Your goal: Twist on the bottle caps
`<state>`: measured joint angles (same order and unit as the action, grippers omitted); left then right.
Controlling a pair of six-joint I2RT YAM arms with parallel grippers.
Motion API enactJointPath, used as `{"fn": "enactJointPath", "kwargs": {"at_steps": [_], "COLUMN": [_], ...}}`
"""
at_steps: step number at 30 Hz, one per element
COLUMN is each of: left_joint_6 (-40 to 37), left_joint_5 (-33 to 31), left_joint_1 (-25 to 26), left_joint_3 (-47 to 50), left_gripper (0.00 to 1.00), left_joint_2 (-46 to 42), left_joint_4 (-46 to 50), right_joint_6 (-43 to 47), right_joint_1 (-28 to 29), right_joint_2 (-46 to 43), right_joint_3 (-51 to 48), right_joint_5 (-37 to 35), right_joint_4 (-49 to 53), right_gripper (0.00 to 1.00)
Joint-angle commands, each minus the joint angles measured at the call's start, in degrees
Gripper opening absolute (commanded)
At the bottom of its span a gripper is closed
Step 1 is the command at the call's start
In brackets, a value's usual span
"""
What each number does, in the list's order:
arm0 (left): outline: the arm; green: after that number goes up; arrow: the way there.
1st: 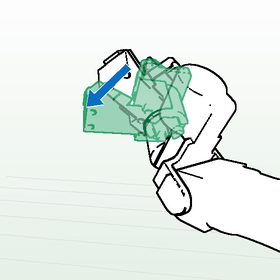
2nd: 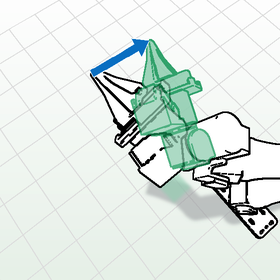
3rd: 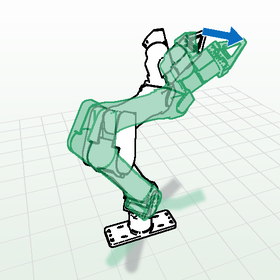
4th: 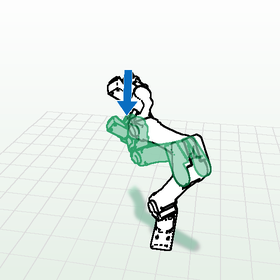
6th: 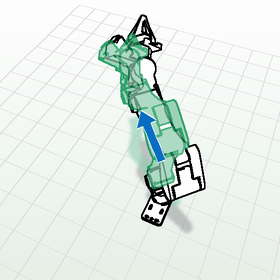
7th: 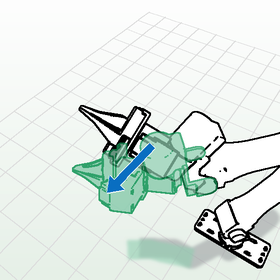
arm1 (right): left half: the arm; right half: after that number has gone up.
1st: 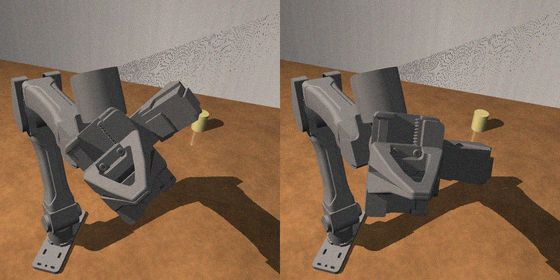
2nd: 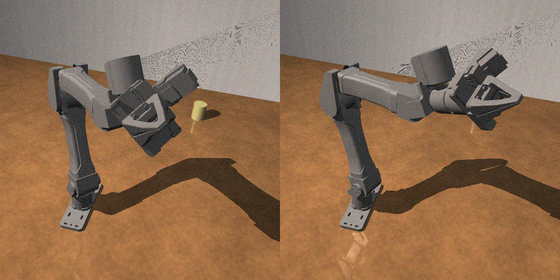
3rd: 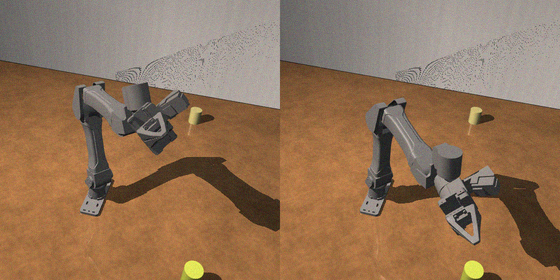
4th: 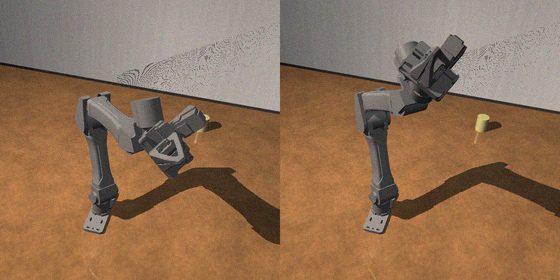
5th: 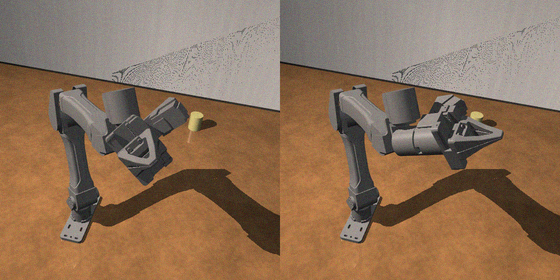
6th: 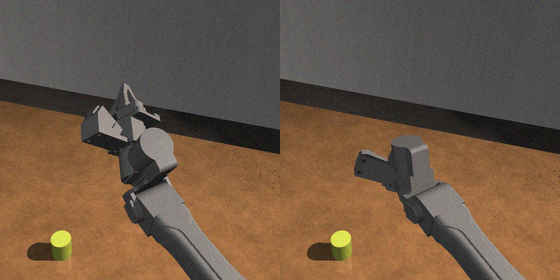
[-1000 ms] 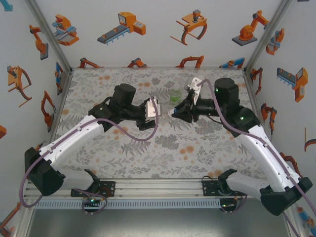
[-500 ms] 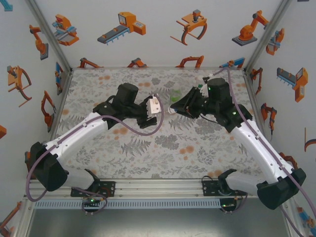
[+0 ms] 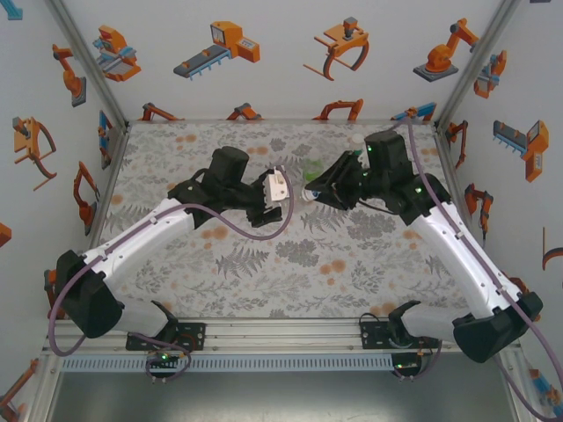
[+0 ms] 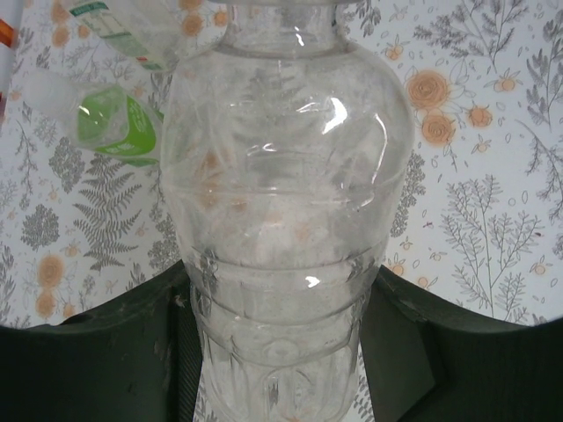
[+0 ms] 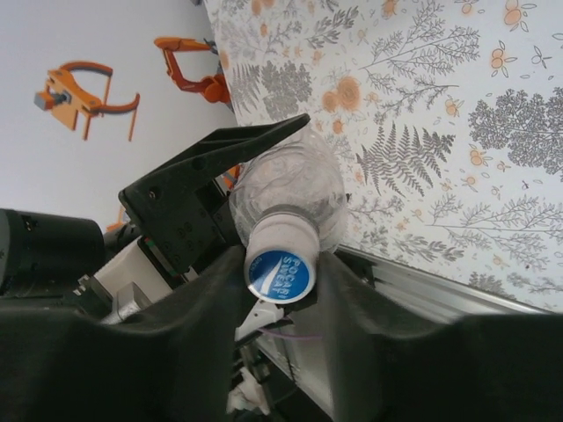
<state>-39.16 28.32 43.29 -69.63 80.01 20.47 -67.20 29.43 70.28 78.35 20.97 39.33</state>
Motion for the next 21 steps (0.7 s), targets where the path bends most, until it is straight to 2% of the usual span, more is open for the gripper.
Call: {"fn": "enactJointPath", "kwargs": {"at_steps": [1, 6, 8, 13, 16, 19, 21], "left_joint_6": [0.4, 0.05, 0.0, -0.22, -0.06, -0.03, -0.13], "left_joint_5": [3.19, 3.22, 3.06, 3.14, 3.62, 4.82, 5.68], "left_joint_1": [0.85, 0.87, 0.85, 0.9, 0.91, 0.81, 0.86], "left_joint_3": [-1.66, -1.5, -1.31, -1.21, -1.21, -1.04, -1.16], "left_gripper": [0.0, 0.0, 0.0, 0.0, 0.0, 0.0, 0.0], "left_joint_2": [-0.7, -1.61, -2.03, -2.93, -3.44, -3.85, -4.03], "left_joint_4": [-2.91, -1.55, -1.22, -0.59, -0.58, -0.68, -0.24], "right_joint_6": [6.94, 15.24, 19.34, 31.98, 42.63, 56.47, 66.42], "right_joint_1": [0.98, 0.84, 0.8, 0.54, 0.46, 0.48, 0.52], "right_joint_2": [0.57, 0.47, 0.88, 0.61, -0.51, -2.12, -3.59], "right_joint_3": [3.98, 8.76, 11.14, 14.34, 14.35, 12.33, 10.25], "right_joint_5": [2.58, 2.49, 2.73, -0.45, -2.7, 1.62, 8.75], "right_joint_4": [0.84, 4.09, 6.41, 10.44, 9.26, 3.9, 0.05], "right_gripper": [0.49, 0.73, 0.77, 0.75, 0.69, 0.68, 0.66]}}
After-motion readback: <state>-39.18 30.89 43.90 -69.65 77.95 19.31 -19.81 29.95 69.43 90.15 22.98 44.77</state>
